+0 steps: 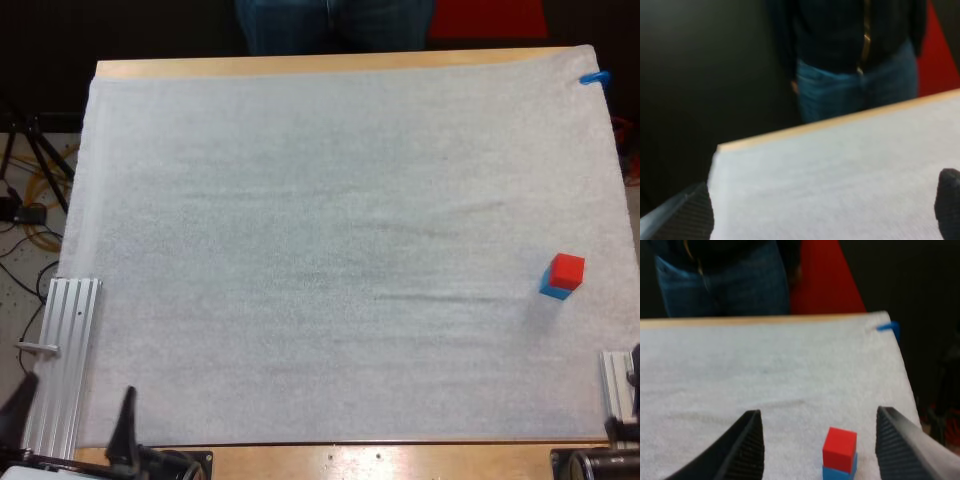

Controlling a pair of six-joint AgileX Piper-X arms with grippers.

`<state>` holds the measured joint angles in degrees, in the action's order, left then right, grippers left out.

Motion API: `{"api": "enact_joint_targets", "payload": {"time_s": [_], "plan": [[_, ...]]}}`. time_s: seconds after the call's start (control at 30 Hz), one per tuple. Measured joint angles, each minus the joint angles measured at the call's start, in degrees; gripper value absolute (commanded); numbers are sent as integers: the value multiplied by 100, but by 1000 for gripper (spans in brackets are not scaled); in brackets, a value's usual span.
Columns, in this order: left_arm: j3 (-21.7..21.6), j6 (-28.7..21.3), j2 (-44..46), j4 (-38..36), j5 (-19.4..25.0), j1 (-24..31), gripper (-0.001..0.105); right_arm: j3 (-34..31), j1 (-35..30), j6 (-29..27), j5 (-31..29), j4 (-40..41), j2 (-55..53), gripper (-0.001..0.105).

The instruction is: Stack red cube on blue cube

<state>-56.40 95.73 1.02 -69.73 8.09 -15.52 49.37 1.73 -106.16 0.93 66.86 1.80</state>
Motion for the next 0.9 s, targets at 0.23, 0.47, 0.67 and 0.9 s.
{"api": "enact_joint_targets", "payload": {"time_s": [0.23,0.47,0.67,0.9], "plan": [[-337,-42,8,-1079,-400,78,87,60,0,54,201,517,-273,50],[115,-141,8,-1088,-444,79,87,-441,0,92,540,245,-268,50],[833,-148,-3,-93,-665,79,87,-1048,0,204,653,-540,-268,50],[1785,-146,-13,903,-771,79,87,-1692,0,355,760,-885,-268,50]]}}
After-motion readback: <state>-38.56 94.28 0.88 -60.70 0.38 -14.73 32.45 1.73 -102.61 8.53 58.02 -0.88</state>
